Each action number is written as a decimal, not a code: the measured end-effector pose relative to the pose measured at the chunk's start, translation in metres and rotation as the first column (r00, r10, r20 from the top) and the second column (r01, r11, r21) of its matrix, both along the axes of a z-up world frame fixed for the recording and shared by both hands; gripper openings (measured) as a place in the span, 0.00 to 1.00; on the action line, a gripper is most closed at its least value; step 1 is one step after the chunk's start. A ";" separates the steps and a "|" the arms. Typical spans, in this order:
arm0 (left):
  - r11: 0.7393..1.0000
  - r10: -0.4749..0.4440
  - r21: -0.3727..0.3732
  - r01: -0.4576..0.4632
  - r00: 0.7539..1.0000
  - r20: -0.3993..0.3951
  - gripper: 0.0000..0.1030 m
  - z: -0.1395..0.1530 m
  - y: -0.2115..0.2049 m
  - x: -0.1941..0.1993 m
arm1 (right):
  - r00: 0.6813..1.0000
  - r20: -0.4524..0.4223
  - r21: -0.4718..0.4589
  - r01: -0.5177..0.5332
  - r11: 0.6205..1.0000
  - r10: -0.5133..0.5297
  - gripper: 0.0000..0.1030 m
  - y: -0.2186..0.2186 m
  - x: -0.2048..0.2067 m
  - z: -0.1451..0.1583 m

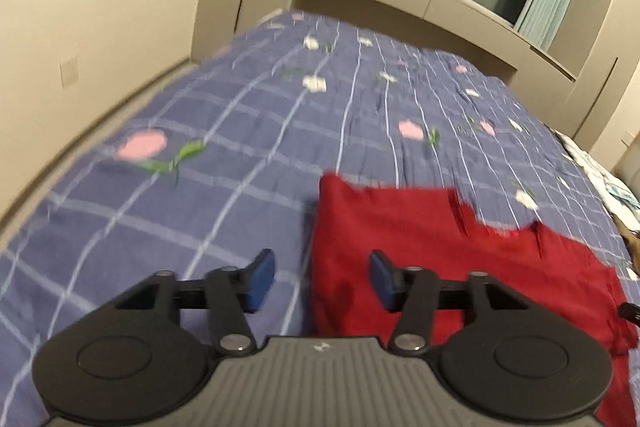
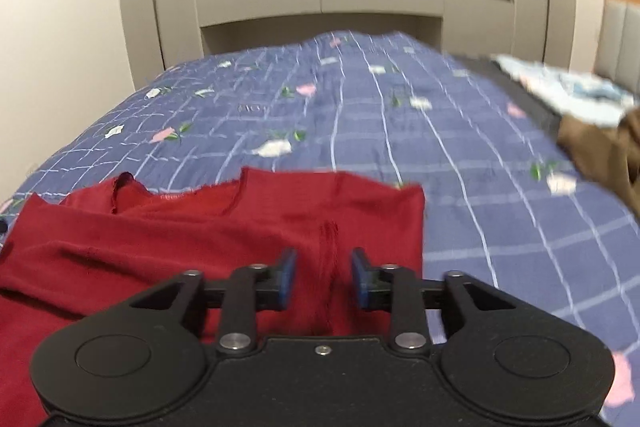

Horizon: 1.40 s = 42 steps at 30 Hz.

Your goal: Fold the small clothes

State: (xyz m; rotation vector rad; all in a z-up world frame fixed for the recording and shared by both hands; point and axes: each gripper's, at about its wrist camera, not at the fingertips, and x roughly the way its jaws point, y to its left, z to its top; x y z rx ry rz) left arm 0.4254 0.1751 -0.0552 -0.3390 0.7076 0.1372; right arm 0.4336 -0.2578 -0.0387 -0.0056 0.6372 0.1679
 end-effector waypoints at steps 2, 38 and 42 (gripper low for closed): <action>1.000 -0.008 0.025 0.008 1.000 0.011 0.56 0.001 -0.006 0.015 | 1.000 0.003 -0.023 -0.029 0.999 0.030 0.39 0.010 0.007 0.000; 0.975 0.052 0.221 -0.026 0.992 -0.111 0.88 -0.028 -0.015 -0.016 | 0.999 -0.025 -0.185 -0.048 0.982 0.044 0.51 0.012 -0.026 -0.028; 0.987 0.088 0.145 -0.069 0.988 -0.127 0.90 -0.015 -0.013 -0.029 | 0.999 0.012 -0.154 -0.038 0.987 0.040 0.79 0.005 -0.041 -0.011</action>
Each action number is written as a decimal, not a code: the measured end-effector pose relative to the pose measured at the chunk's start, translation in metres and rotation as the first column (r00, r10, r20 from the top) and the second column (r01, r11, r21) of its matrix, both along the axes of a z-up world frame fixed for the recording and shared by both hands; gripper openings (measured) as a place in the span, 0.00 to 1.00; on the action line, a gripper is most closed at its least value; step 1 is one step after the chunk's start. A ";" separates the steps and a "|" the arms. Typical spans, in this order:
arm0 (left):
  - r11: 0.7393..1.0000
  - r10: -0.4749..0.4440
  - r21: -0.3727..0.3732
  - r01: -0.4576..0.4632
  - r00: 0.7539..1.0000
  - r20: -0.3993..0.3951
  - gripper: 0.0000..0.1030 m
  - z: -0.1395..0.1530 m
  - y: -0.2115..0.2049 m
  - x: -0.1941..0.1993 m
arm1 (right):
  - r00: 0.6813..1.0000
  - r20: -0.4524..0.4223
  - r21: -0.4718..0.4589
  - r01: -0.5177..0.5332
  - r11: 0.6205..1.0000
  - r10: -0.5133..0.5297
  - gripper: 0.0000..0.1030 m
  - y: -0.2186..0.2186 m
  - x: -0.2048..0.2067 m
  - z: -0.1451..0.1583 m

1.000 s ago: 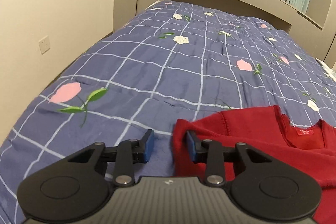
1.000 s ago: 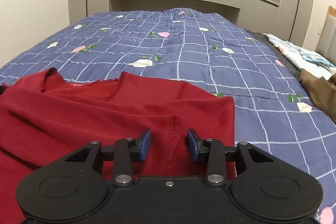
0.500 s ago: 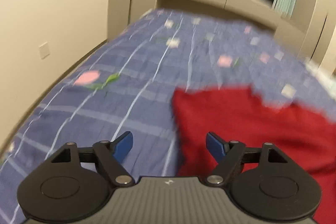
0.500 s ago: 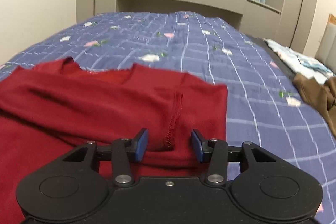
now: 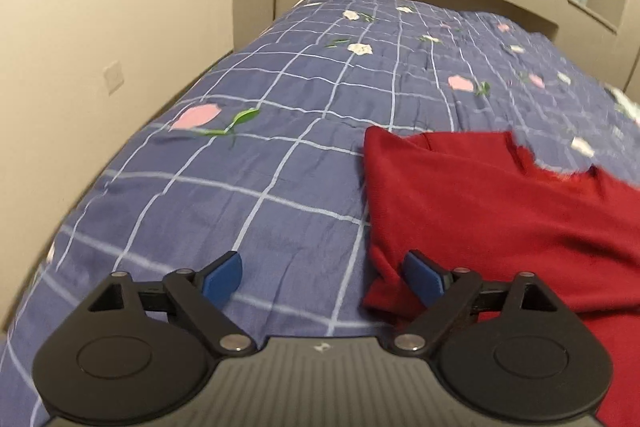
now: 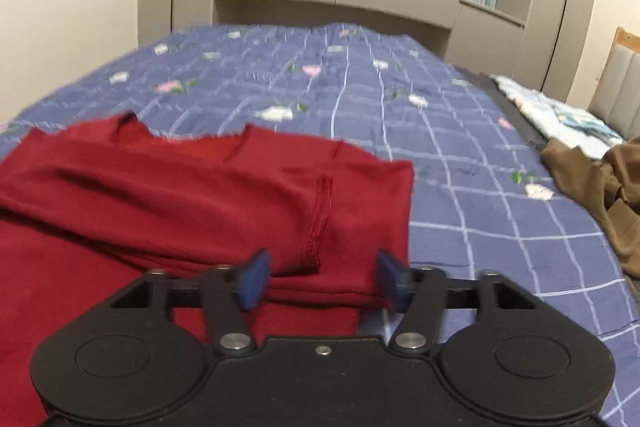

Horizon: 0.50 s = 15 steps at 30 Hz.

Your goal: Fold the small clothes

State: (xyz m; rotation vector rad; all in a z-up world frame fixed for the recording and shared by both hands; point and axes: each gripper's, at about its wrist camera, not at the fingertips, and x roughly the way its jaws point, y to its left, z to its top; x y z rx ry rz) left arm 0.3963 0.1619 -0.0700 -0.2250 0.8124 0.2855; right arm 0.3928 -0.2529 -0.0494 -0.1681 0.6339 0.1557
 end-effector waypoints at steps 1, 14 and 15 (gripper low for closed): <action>1.000 0.000 -0.014 0.000 1.000 0.007 0.92 0.004 0.000 -0.007 | 1.000 0.017 0.008 -0.006 1.000 0.006 0.82 -0.002 -0.008 0.005; 0.997 -0.080 0.002 0.080 0.995 0.065 0.99 0.041 -0.037 -0.130 | 0.992 0.047 0.020 -0.117 0.993 0.116 0.99 -0.032 -0.151 0.027; 0.996 -0.090 0.005 0.090 0.994 0.060 0.99 0.041 -0.040 -0.138 | 0.991 0.048 0.014 -0.123 0.992 0.122 0.99 -0.033 -0.161 0.027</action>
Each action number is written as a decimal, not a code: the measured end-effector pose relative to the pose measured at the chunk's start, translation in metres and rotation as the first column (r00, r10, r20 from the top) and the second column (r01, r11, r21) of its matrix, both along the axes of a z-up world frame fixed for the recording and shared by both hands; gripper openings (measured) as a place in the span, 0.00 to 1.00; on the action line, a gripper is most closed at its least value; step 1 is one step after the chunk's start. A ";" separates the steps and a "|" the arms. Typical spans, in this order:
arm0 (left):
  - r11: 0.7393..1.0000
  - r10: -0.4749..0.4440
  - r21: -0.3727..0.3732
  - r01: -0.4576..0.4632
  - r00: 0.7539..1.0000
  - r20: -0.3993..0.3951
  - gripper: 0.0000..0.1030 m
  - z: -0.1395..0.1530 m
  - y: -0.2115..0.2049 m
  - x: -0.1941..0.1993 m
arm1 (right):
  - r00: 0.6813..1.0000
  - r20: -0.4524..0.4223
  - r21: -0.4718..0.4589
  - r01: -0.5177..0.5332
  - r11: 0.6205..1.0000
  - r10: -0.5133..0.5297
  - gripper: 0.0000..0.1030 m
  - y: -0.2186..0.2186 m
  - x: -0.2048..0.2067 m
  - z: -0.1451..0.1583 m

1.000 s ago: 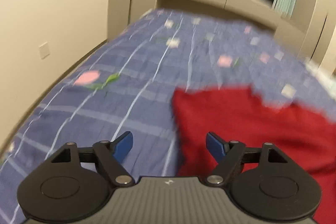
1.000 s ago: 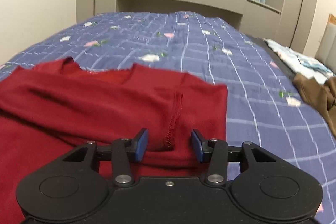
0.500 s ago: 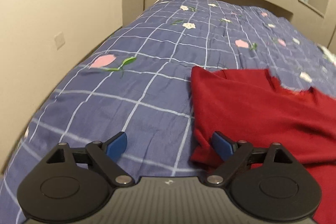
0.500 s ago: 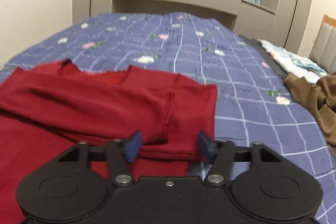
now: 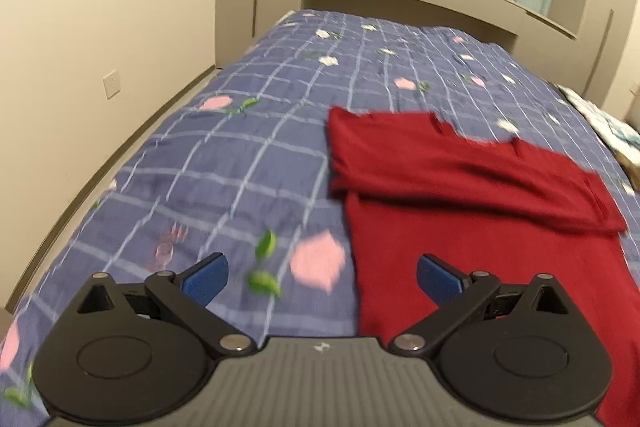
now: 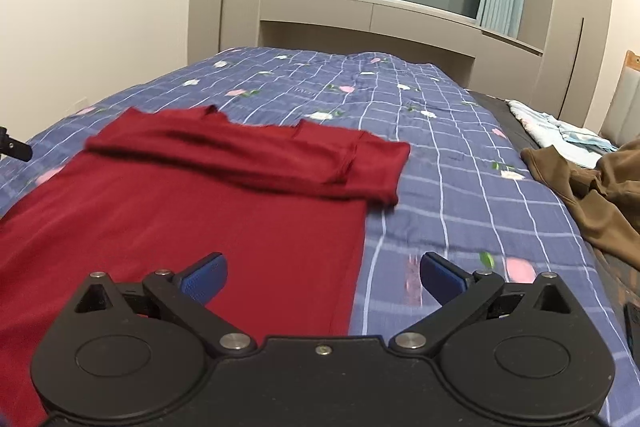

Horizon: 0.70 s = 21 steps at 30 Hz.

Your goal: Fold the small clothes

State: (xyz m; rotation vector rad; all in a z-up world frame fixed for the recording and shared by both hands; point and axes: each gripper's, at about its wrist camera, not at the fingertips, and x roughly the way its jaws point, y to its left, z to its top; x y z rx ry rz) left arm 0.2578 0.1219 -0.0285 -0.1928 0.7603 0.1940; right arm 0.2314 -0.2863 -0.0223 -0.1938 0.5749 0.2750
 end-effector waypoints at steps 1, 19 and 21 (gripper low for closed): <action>1.000 -0.011 0.007 0.011 1.000 -0.005 0.99 0.000 -0.004 -0.009 | 1.000 0.004 -0.009 -0.007 1.000 0.007 0.99 0.000 -0.009 0.000; 0.970 -0.232 0.066 0.234 0.972 -0.041 0.99 -0.006 -0.047 -0.136 | 0.986 0.003 -0.104 -0.165 0.981 0.166 0.99 -0.002 -0.124 -0.001; 0.965 -0.251 0.071 0.253 0.967 -0.039 0.99 -0.007 -0.050 -0.144 | 0.982 0.009 -0.112 -0.186 0.976 0.189 0.99 -0.001 -0.133 -0.002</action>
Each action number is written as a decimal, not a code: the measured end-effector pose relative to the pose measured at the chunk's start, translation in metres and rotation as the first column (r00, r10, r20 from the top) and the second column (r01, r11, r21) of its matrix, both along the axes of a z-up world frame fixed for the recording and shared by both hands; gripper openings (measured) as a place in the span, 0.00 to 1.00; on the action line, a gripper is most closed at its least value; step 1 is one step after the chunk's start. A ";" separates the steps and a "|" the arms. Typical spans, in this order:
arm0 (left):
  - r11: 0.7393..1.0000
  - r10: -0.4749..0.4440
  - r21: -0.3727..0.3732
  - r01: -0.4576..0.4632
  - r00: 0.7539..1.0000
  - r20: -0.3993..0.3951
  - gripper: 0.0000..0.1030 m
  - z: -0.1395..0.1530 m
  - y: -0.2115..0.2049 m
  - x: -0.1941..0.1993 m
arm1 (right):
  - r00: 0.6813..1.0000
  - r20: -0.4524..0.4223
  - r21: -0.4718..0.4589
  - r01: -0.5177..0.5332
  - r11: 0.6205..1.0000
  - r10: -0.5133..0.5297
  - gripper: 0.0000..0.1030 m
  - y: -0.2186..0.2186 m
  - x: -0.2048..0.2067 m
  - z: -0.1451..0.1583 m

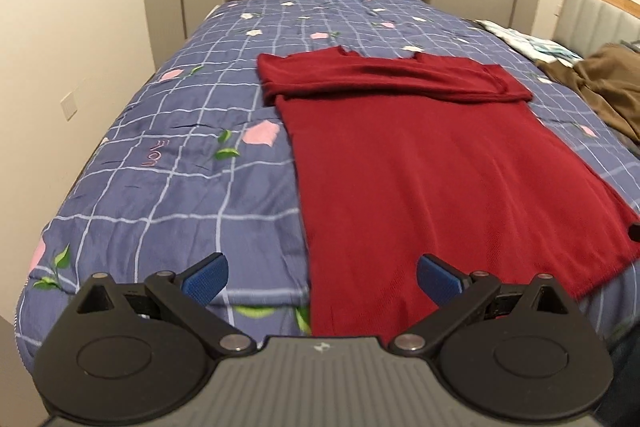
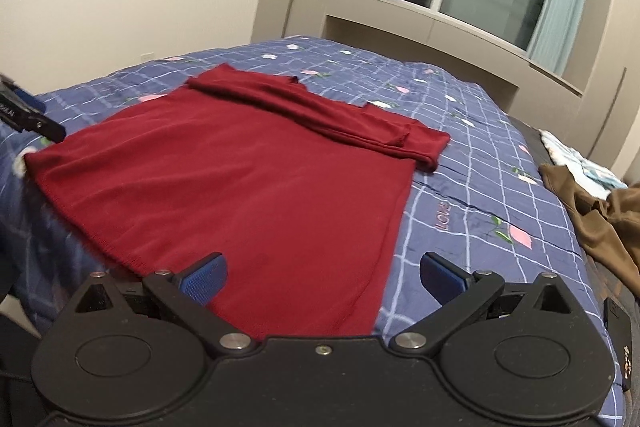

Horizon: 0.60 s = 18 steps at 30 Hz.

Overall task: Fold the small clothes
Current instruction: 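Roll both grippers and move them to the sweater hem edge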

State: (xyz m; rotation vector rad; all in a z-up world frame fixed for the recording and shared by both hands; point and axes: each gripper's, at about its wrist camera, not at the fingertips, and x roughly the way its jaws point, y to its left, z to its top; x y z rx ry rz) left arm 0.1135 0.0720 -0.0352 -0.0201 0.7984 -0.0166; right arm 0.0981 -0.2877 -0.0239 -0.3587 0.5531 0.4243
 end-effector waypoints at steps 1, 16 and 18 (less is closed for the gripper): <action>1.000 -0.016 0.006 0.016 1.000 0.002 0.99 0.000 -0.001 -0.005 | 1.000 0.008 -0.004 -0.018 1.000 0.018 0.99 0.001 -0.005 -0.001; 0.854 -0.293 0.446 0.266 0.956 -0.009 1.00 -0.031 -0.038 -0.056 | 0.956 0.104 -0.368 -0.220 0.903 0.275 0.97 0.029 -0.047 -0.035; 0.836 -0.300 0.480 0.266 0.954 -0.005 1.00 -0.035 -0.042 -0.058 | 0.957 0.105 -0.362 -0.217 0.907 0.271 0.95 0.030 -0.046 -0.037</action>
